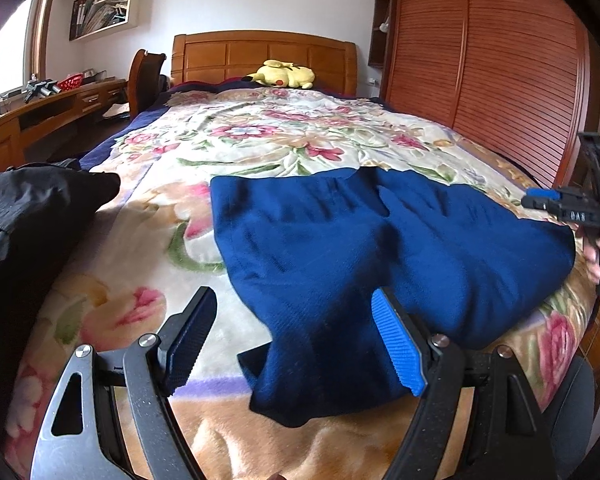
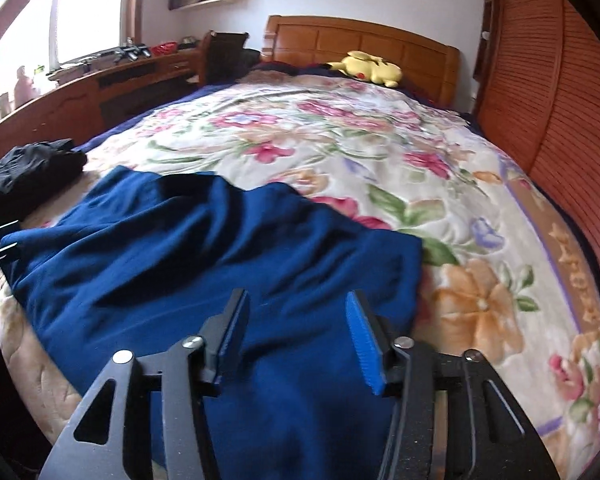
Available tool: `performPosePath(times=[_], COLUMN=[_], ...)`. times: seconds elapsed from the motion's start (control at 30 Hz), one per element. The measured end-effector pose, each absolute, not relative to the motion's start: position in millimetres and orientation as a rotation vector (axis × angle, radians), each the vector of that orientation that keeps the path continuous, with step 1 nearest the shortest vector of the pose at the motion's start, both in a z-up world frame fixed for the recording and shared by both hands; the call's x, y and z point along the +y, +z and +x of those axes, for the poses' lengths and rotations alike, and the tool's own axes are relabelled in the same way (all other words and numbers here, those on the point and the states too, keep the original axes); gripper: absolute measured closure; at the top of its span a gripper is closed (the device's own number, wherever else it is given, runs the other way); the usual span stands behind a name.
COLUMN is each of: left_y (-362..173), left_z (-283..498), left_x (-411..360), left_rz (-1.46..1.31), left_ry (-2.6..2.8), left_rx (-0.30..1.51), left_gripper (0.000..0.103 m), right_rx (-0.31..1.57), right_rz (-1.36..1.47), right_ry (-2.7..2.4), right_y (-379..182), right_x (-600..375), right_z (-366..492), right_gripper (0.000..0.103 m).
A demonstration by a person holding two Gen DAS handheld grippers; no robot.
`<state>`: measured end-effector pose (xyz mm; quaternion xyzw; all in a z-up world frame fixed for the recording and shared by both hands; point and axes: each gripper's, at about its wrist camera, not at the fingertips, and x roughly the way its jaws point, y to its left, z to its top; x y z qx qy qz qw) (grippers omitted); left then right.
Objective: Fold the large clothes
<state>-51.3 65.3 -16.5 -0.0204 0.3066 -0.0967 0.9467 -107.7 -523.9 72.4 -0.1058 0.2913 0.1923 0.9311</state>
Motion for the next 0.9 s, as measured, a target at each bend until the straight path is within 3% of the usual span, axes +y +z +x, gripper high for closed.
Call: performPosePath(times=[0.77,0.9], left_y=[-27.5,-31.9], left_z=[-74.2,-74.6], left_x=[93.2,91.4], left_rz=[-0.084,-0.079], left_ry=[-0.196,-0.203], left_rx=[0.669,0.684], left_gripper=[0.023,0.027], right_rx=[0.612,0.637], right_rz=[-0.246,-0.298], right_ry=[0.583,0.569], right_y=[44.9,24.5], right_x=[-454.6,-443.6], right_z=[-141.8,-142.0], right_gripper=[0.045,0.045])
